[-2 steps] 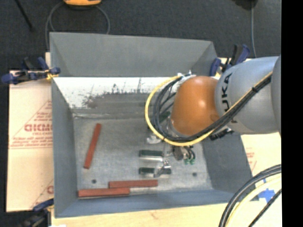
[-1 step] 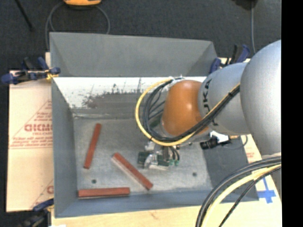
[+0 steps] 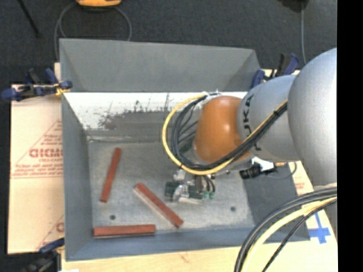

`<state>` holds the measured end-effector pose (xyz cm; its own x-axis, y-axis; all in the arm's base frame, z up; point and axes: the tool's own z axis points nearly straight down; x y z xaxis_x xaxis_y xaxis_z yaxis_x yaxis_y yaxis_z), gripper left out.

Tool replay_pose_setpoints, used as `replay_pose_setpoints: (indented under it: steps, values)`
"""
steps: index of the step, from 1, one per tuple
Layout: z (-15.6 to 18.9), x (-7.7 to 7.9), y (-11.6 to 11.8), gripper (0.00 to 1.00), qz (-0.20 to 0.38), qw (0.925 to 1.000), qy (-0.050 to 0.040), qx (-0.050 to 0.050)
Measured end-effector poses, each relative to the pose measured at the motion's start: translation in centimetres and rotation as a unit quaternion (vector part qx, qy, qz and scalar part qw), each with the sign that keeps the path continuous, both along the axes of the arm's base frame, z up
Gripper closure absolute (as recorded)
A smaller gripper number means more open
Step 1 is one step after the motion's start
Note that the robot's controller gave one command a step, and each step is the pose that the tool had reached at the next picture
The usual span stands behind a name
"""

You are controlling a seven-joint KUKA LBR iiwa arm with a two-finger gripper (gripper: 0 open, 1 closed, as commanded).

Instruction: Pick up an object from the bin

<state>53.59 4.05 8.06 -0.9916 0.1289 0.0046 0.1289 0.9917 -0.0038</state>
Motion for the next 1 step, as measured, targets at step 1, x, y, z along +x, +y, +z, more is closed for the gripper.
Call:
replay_pose_setpoints:
  steps: [1]
  values:
    - [15.69, 1.21, 1.51, 1.00, 0.017, 0.9998, -0.0070, 0.002]
